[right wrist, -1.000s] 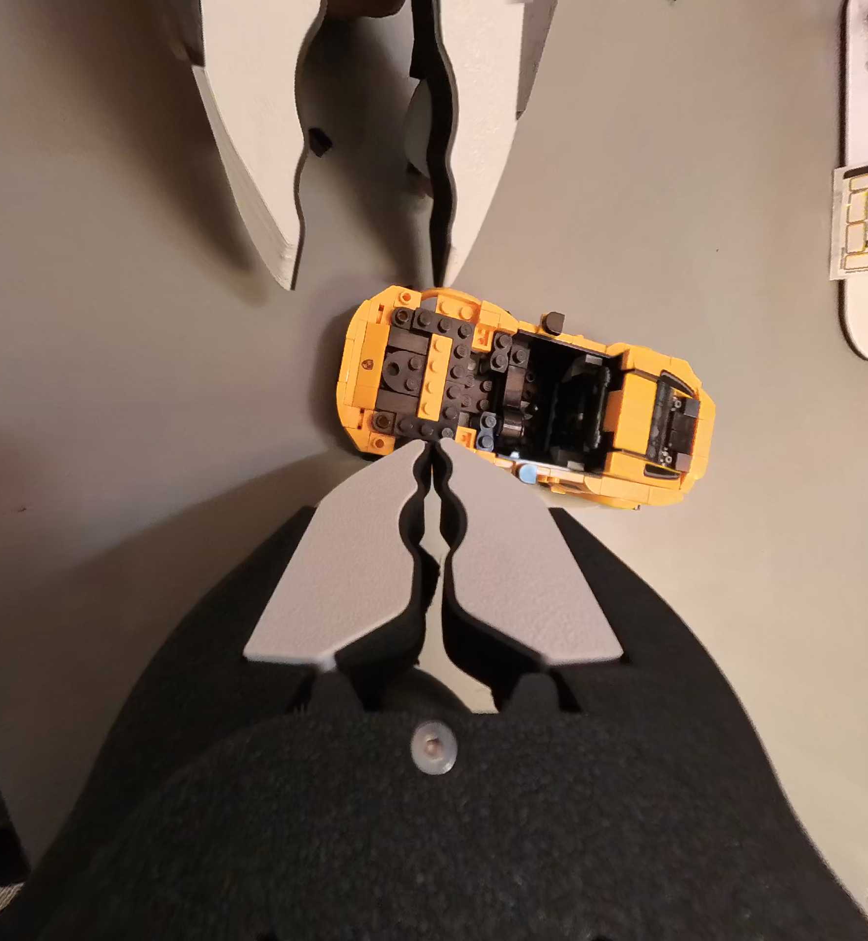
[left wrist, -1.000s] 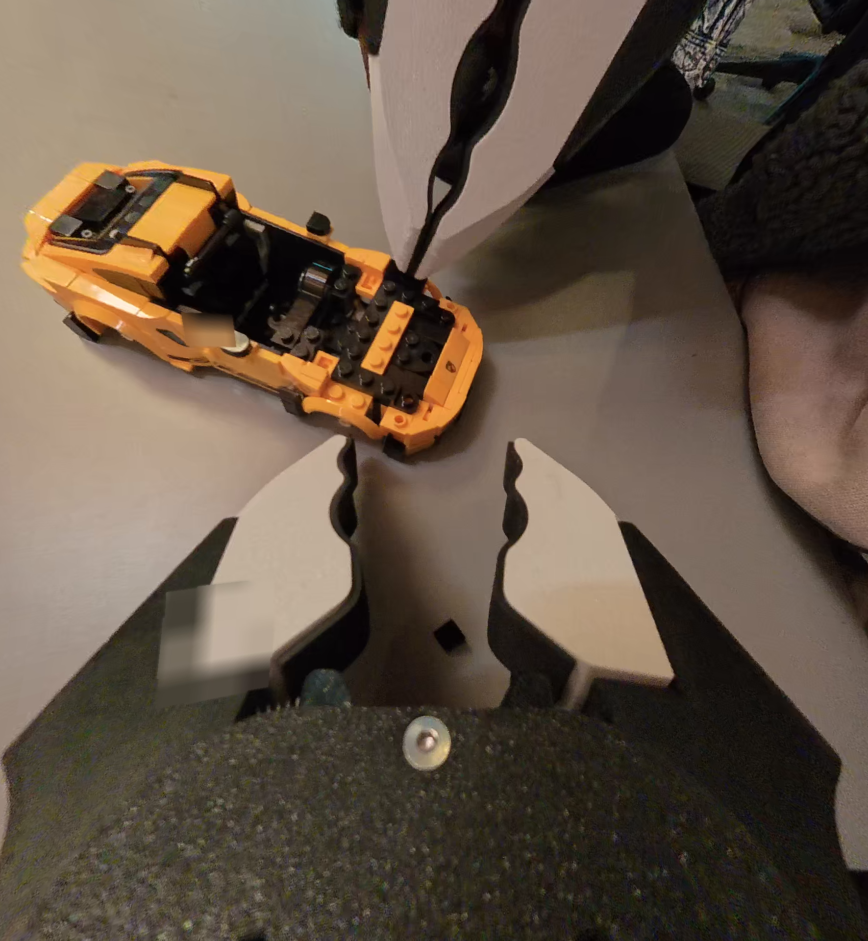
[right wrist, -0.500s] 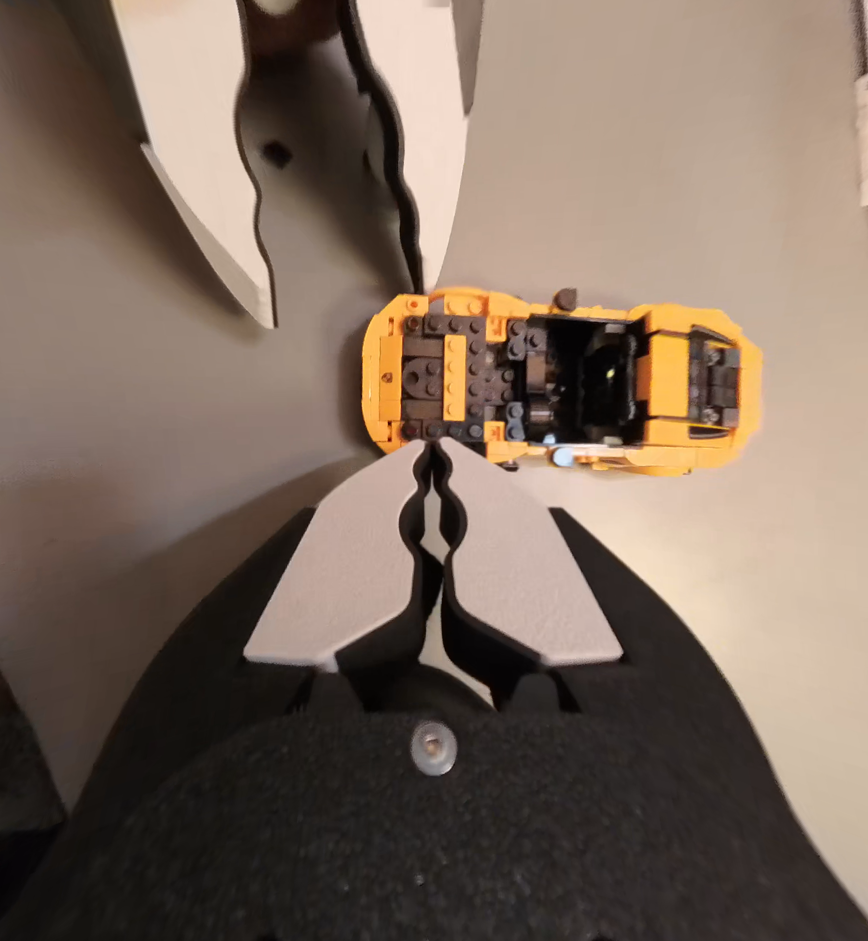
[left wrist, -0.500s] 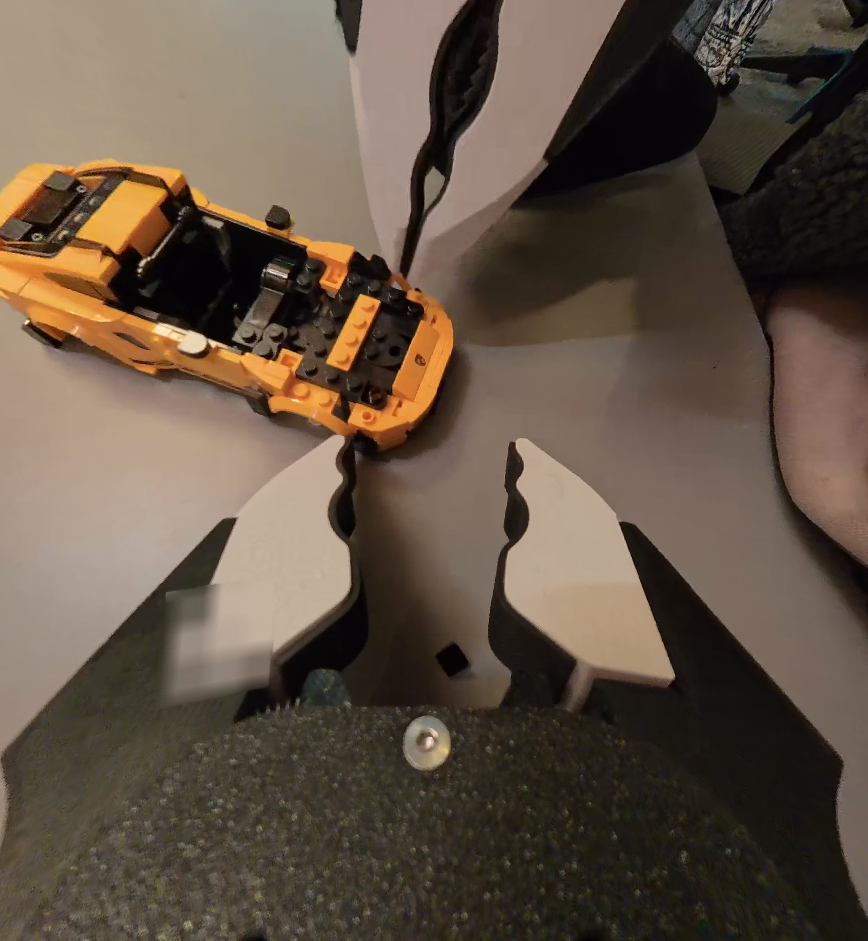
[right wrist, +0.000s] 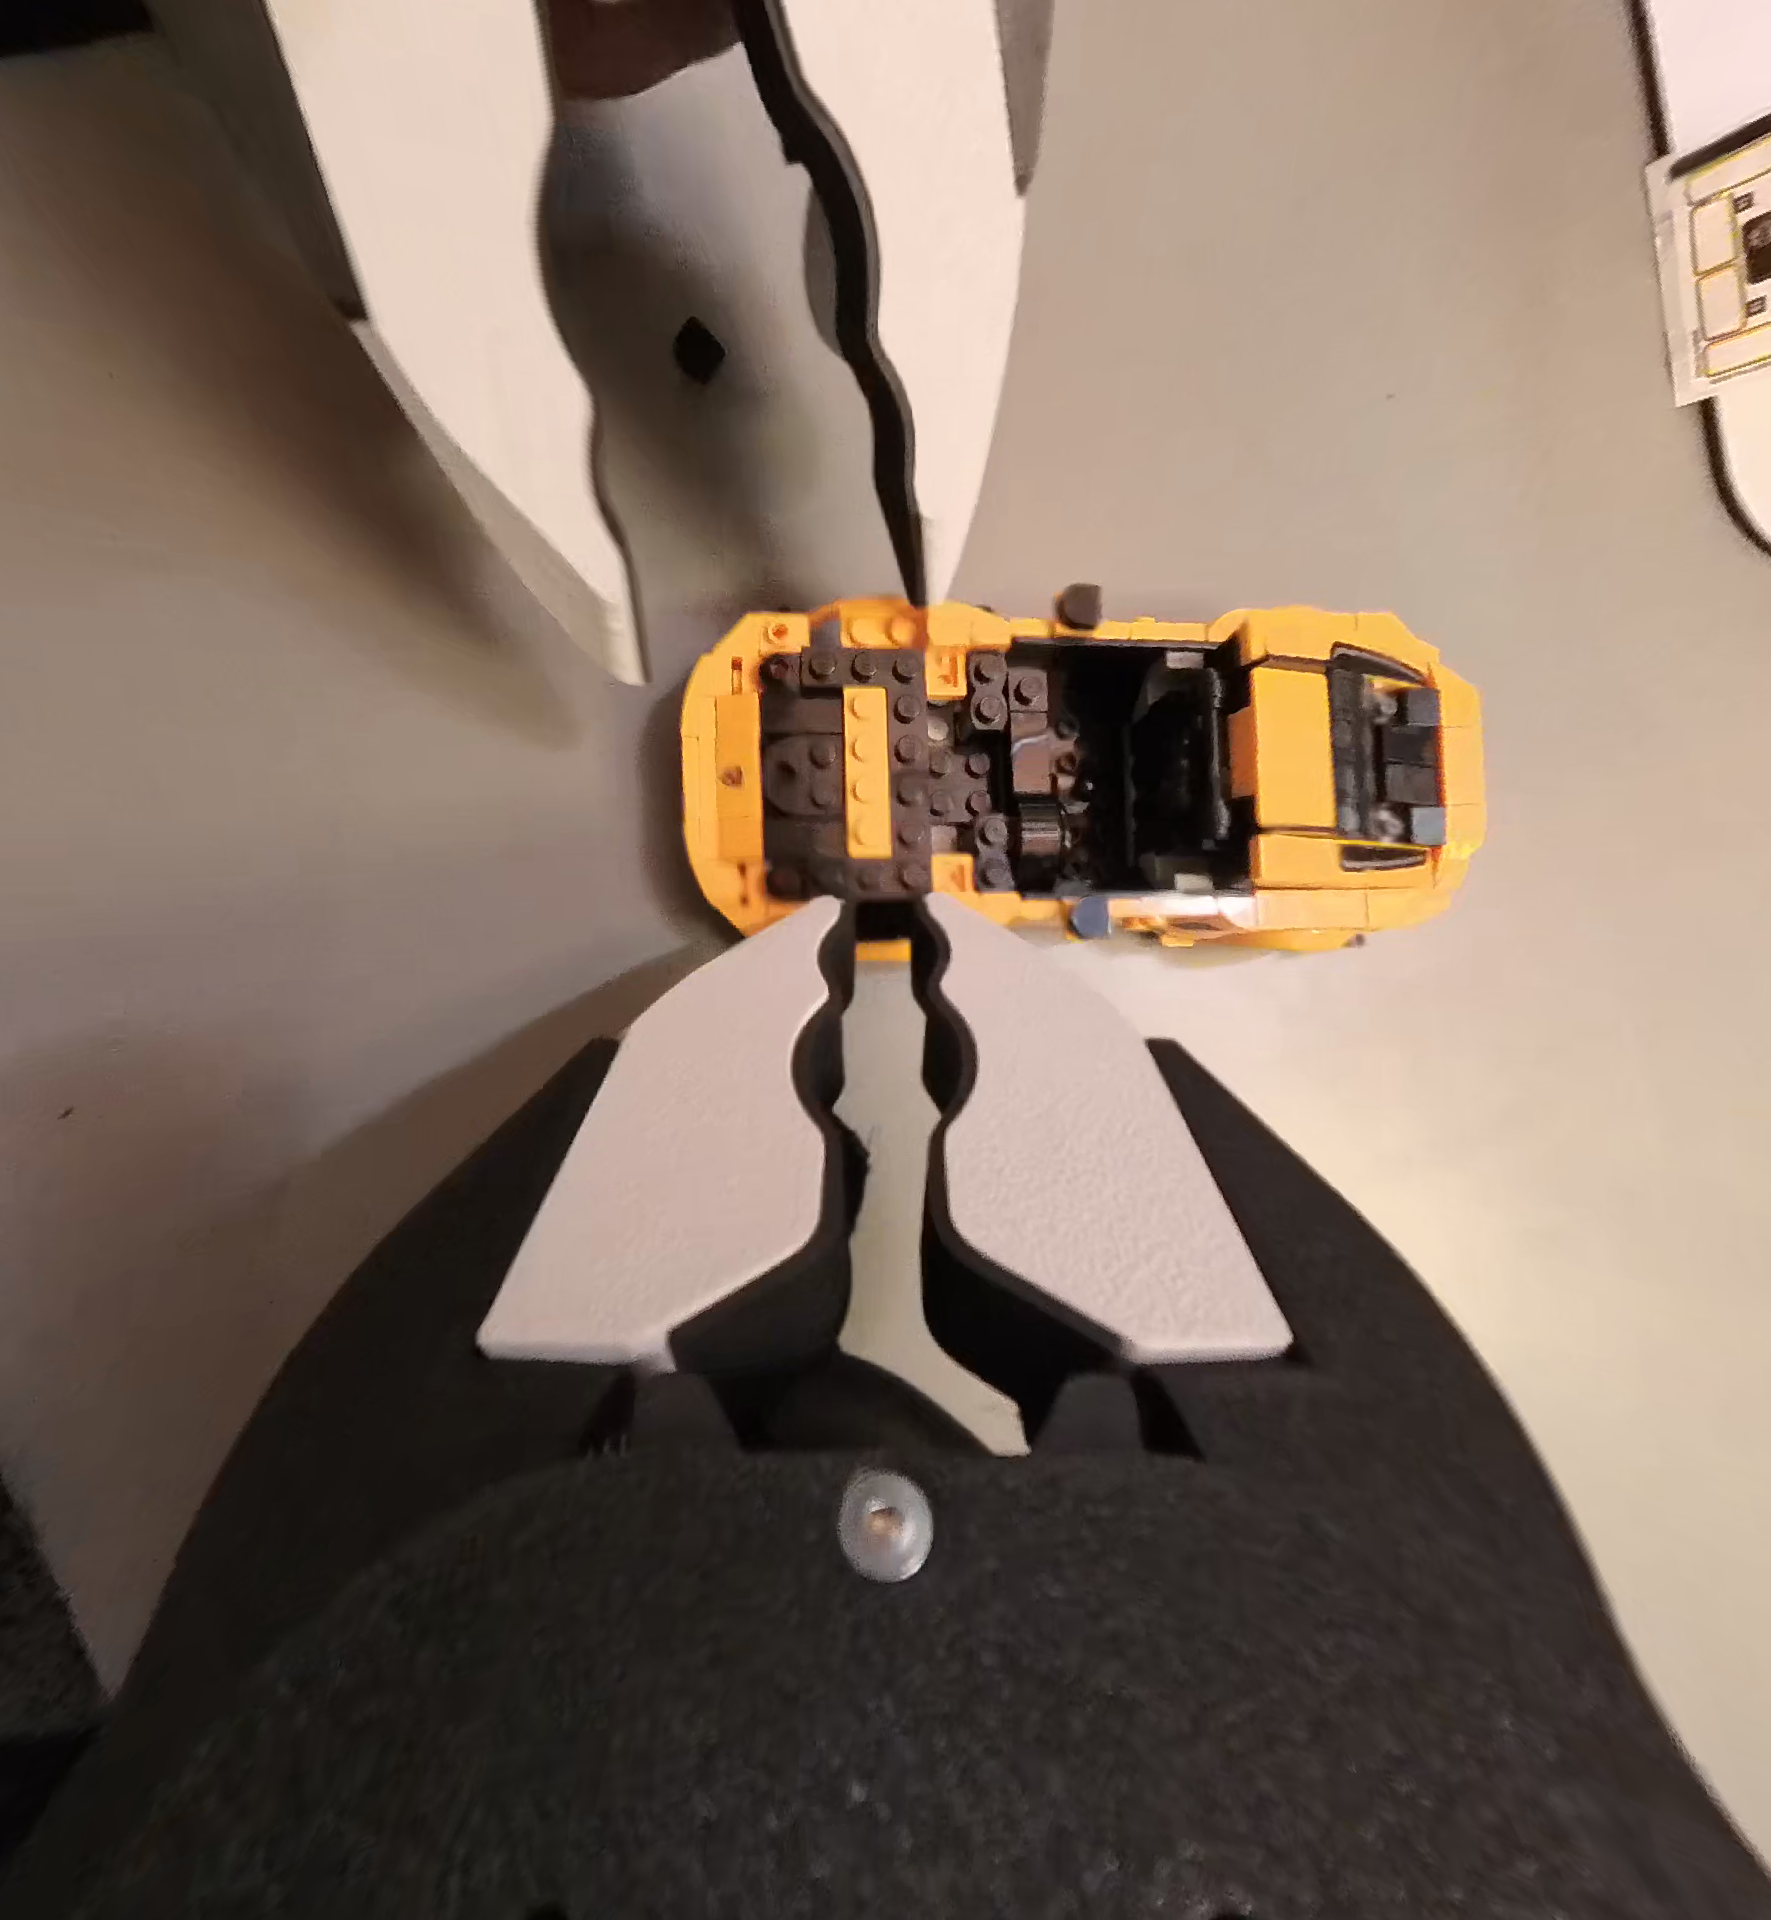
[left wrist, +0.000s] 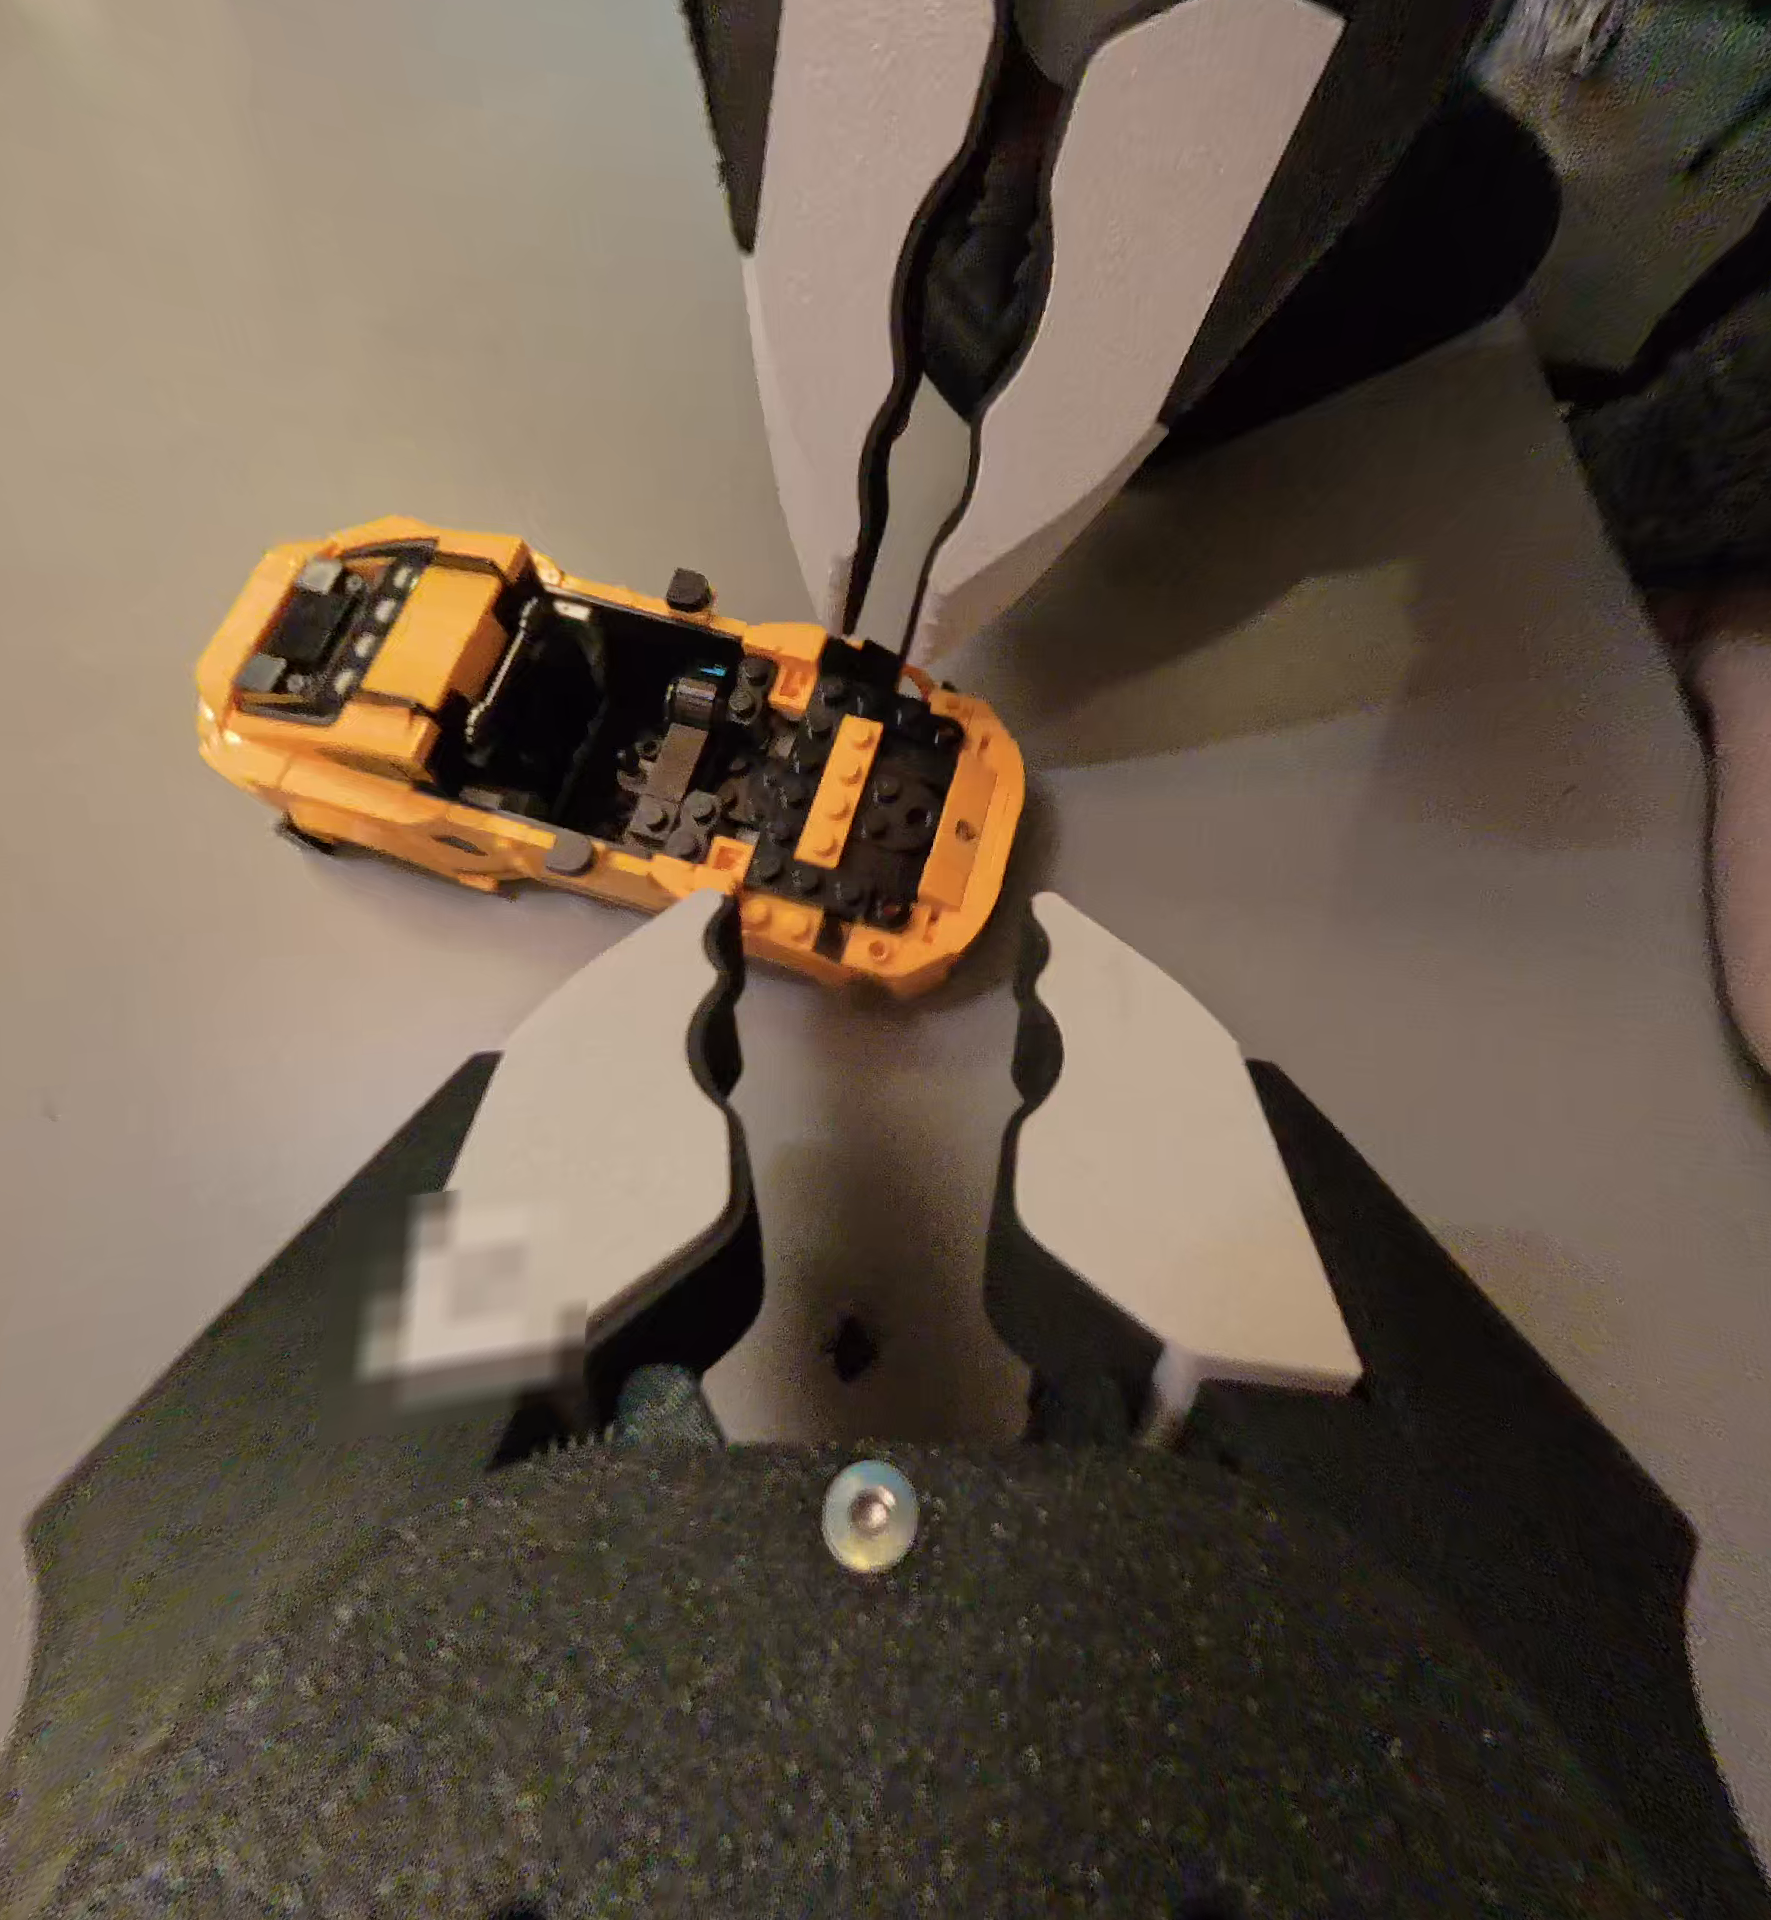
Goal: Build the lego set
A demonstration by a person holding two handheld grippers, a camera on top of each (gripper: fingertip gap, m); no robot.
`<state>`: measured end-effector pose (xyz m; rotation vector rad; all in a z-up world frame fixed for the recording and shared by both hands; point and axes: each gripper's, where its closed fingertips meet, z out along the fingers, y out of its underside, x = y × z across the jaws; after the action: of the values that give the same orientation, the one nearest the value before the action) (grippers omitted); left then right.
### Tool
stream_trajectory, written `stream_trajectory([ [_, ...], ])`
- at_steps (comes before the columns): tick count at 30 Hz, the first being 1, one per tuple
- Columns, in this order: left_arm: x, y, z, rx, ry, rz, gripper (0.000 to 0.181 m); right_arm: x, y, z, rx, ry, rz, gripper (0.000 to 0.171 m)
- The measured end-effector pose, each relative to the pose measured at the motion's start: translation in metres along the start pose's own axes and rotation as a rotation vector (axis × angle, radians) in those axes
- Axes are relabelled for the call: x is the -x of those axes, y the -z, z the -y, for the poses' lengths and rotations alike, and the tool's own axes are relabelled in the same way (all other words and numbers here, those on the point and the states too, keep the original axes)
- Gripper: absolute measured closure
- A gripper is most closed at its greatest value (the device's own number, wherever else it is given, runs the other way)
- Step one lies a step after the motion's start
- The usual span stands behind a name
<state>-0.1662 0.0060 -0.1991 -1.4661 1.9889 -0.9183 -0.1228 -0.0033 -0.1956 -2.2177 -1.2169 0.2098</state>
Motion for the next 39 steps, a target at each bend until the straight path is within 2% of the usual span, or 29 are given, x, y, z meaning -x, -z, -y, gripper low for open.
stream_trajectory([
  [8, 0.005, -0.009, 0.022, 0.133, -0.165, -0.075, 0.142, -0.003, 0.006, -0.002, 0.025, 0.021, 0.034, 0.165],
  [13, -0.001, -0.027, 0.019, 0.268, -0.195, -0.189, 0.132, -0.003, 0.009, -0.007, 0.012, 0.019, 0.058, 0.164],
  [16, -0.005, -0.034, 0.014, 0.317, -0.227, -0.211, 0.133, -0.003, 0.008, -0.007, -0.01, 0.016, 0.058, 0.164],
  [39, -0.004, -0.038, 0.017, 0.308, -0.137, -0.194, 0.141, -0.006, 0.001, -0.013, 0.01, 0.039, 0.119, 0.167],
])
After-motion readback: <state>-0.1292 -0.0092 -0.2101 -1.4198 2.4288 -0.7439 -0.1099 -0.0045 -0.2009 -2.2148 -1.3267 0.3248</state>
